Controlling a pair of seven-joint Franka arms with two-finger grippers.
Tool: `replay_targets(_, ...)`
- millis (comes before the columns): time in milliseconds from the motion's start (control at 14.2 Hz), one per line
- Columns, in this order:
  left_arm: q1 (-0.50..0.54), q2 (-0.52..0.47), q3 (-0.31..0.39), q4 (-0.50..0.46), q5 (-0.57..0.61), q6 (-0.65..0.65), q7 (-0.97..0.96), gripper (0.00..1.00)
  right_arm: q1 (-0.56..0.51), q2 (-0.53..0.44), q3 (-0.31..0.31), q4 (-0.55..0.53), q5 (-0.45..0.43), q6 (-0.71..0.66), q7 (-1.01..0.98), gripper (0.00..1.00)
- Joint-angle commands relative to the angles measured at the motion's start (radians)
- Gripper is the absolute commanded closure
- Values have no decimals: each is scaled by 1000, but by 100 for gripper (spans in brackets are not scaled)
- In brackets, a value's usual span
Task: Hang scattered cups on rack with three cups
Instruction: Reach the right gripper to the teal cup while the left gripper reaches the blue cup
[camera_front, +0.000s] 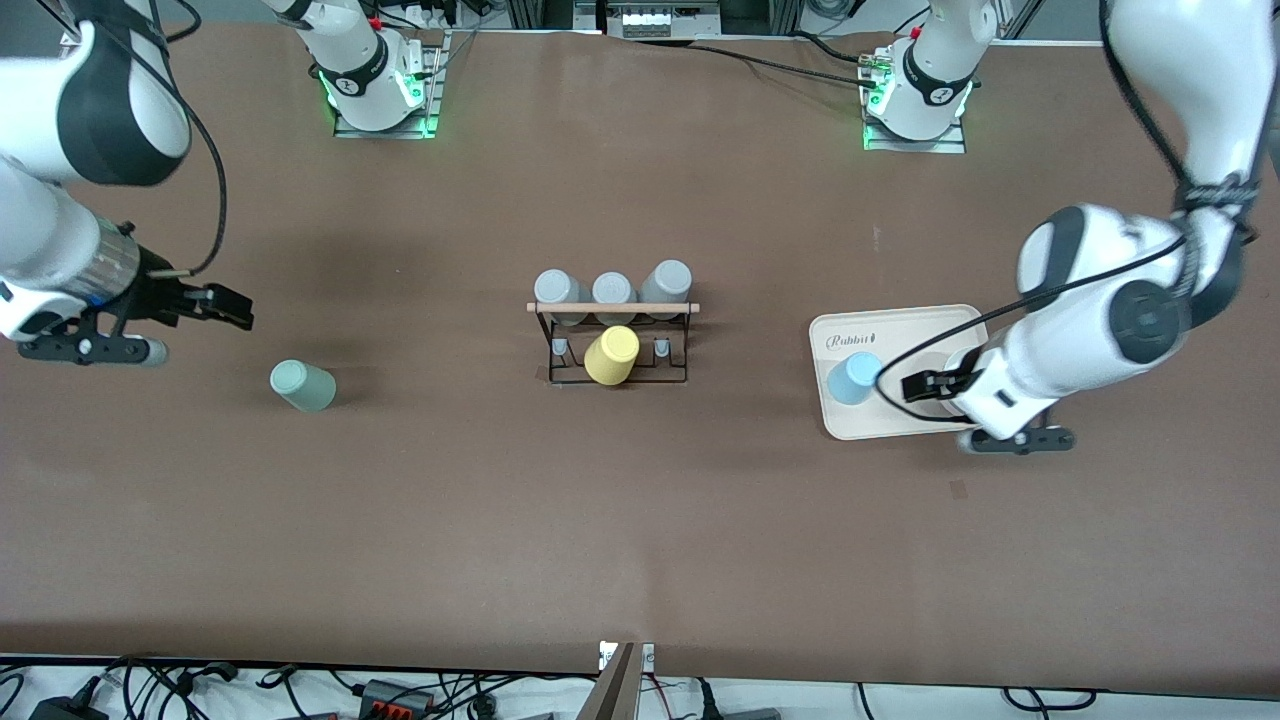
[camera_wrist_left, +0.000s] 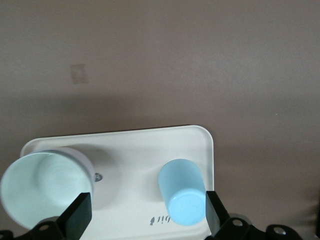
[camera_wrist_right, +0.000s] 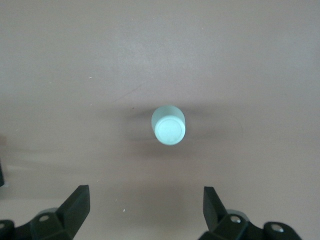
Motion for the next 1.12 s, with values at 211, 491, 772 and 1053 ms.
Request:
replay_targets(211, -44, 3, -1, -200, 86, 230, -3, 0, -46, 49, 4, -150, -10, 234, -145, 0)
replay_targets(491, -51, 22, -1, -222, 112, 249, -7, 0, -57, 118, 4, -190, -10, 362, -176, 0)
replay_targets(772, -85, 48, -1, -222, 112, 250, -98, 0, -58, 175, 4, -241, -10, 481, -176, 0)
replay_targets(1053, -93, 52, 0, -223, 124, 246, -124, 46, -58, 221, 4, -249, -10, 532, -176, 0)
